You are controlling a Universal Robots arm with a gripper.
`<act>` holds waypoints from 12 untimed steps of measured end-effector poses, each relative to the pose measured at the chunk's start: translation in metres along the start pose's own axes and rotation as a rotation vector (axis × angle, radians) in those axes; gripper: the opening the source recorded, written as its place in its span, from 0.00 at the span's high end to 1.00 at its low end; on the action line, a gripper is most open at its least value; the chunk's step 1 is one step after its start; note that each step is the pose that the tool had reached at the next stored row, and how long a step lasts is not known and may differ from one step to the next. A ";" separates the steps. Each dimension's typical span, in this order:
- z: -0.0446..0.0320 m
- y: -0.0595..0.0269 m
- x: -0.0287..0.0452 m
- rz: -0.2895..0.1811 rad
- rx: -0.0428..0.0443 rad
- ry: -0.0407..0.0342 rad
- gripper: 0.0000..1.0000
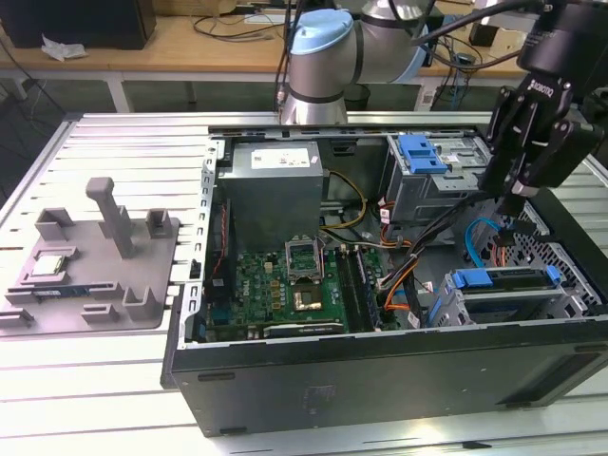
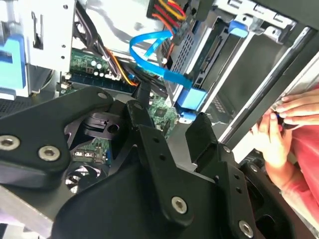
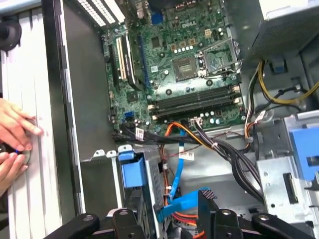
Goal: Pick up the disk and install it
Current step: 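Insert the first disk wire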
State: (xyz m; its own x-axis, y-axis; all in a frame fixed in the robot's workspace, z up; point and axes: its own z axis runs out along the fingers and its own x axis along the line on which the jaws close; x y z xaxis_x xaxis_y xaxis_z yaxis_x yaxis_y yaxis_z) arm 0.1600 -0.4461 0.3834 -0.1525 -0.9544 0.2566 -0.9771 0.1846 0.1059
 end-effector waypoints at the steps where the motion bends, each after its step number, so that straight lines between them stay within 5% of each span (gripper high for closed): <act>1: -0.0008 -0.0016 -0.0025 0.002 0.0035 0.0106 0.44; 3: -0.0022 -0.0038 -0.0087 0.005 0.0080 0.0255 0.44; 6: -0.0045 -0.0090 -0.0223 0.006 0.0091 0.0279 0.44; 7: -0.0060 -0.0186 -0.0311 0.007 0.0101 0.0348 0.44; 9: -0.0053 -0.0331 -0.0373 0.024 0.0097 0.0566 0.44; 12: -0.0033 -0.0384 -0.0396 0.043 0.0052 0.0605 0.58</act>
State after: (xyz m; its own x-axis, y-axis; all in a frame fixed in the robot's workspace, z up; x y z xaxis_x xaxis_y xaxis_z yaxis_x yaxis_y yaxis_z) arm 0.2040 -0.4146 0.3723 -0.1853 -0.9297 0.3184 -0.9706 0.2238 0.0885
